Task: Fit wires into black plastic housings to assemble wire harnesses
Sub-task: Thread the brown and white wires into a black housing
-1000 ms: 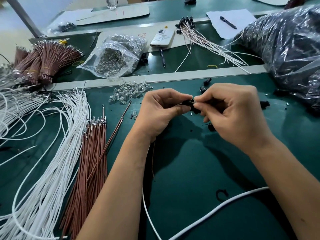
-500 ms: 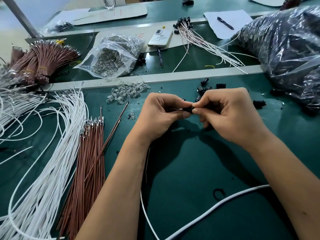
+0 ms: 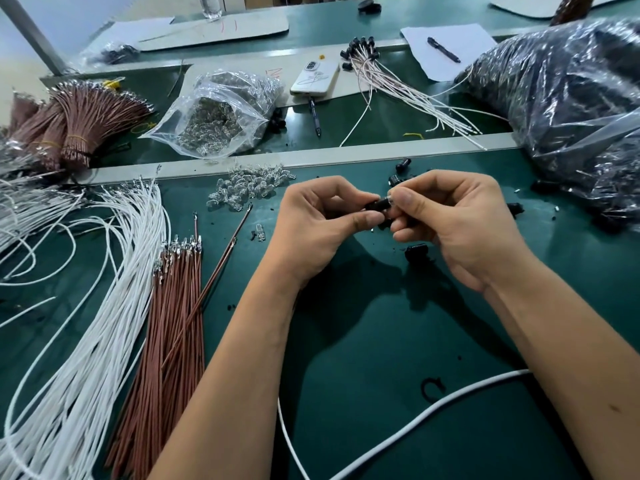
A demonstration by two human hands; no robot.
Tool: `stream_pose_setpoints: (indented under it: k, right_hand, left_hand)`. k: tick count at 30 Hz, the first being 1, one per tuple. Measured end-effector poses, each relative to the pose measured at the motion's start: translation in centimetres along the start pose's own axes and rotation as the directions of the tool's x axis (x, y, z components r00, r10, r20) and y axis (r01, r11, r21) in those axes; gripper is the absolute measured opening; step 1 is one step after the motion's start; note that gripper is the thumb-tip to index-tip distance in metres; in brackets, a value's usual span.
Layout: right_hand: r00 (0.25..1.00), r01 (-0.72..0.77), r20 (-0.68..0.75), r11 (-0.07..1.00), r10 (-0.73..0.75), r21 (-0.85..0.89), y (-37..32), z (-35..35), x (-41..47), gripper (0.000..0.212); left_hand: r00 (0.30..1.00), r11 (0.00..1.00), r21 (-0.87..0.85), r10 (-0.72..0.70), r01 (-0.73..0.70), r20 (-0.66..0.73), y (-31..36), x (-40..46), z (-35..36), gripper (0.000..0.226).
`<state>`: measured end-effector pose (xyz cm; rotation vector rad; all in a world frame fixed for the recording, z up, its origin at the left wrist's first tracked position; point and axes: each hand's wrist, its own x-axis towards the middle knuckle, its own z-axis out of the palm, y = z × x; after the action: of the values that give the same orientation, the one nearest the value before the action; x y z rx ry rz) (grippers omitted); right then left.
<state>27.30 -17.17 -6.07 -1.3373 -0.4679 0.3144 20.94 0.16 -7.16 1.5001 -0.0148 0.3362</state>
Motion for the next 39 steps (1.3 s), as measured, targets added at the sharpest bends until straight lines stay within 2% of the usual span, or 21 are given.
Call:
stream_pose_setpoints:
  k: [7, 14, 16, 19, 21, 23, 25, 27, 28, 30, 33, 36, 39]
  right_hand:
    - [0.998, 0.049, 0.050, 0.999, -0.048, -0.017, 0.2, 0.2, -0.2, 0.011]
    - [0.997, 0.044, 0.071, 0.999, -0.042, -0.029, 0.5, 0.2, -0.2, 0.012]
    - [0.997, 0.062, 0.036, 0.998, -0.061, -0.025, 0.3, 0.4, -0.1, 0.011]
    - [0.992, 0.107, -0.060, 0.992, -0.111, -0.064, -0.2, 1.1, 0.0, 0.012]
    - [0.997, 0.059, -0.043, 0.978, -0.068, -0.199, -0.5, 1.7, 0.2, 0.014]
    - [0.995, -0.021, 0.079, 0.936, 0.053, -0.352, -1.0, 2.2, 0.9, 0.021]
    - [0.972, -0.121, 0.156, 0.944, 0.176, -0.307, -1.9, 2.6, 2.0, 0.024]
    - [0.960, -0.224, 0.141, 0.965, 0.243, -0.139, -3.3, 2.5, 3.9, 0.026]
    - [0.961, -0.242, 0.108, 0.964, 0.254, -0.112, -4.1, 2.1, 5.0, 0.027]
    - [0.966, -0.242, 0.056, 0.956, 0.254, -0.165, -5.5, 1.0, 7.7, 0.031]
    - [0.959, -0.268, 0.022, 0.934, 0.281, -0.236, -7.1, -0.1, 12.6, 0.036]
    - [0.960, -0.245, 0.013, 0.861, 0.280, -0.446, -7.7, 0.2, 16.8, 0.037]
    - [0.956, -0.196, 0.081, 0.823, 0.281, -0.533, -7.3, 0.3, 20.2, 0.022]
  left_hand:
    - [1.000, 0.999, -0.047, -0.008, 0.006, -0.027, 0.0, -0.3, 0.7, 0.026]
    - [0.999, 1.000, -0.021, 0.007, -0.008, -0.032, 0.3, -0.3, 0.4, 0.031]
    - [0.997, 1.000, 0.005, 0.016, -0.016, -0.071, 0.6, -0.2, 0.7, 0.021]
    - [0.967, 0.999, -0.022, 0.027, -0.034, -0.253, 1.9, 0.6, 2.2, 0.016]
    - [0.924, 0.978, -0.206, -0.072, -0.007, -0.375, 3.1, 2.0, 3.3, 0.019]
    - [0.885, 0.929, -0.368, -0.211, 0.049, -0.414, 4.2, 4.4, 4.2, 0.025]
    - [0.860, 0.889, -0.451, -0.290, 0.080, -0.420, 5.1, 6.9, 4.5, 0.030]
    - [0.849, 0.884, -0.459, -0.310, 0.091, -0.429, 5.8, 9.5, 4.2, 0.032]
    - [0.852, 0.887, -0.450, -0.312, 0.102, -0.421, 6.1, 10.6, 4.0, 0.031]
    - [0.854, 0.882, -0.451, -0.336, 0.136, -0.399, 6.3, 12.9, 3.2, 0.024]
    - [0.802, 0.863, -0.462, -0.418, 0.204, -0.427, 6.0, 17.2, 2.3, 0.049]
    - [0.768, 0.776, -0.589, -0.513, 0.224, -0.384, 6.0, 21.6, 2.4, 0.035]
    - [0.759, 0.723, -0.604, -0.588, 0.336, -0.281, 5.9, 25.3, 2.7, 0.025]
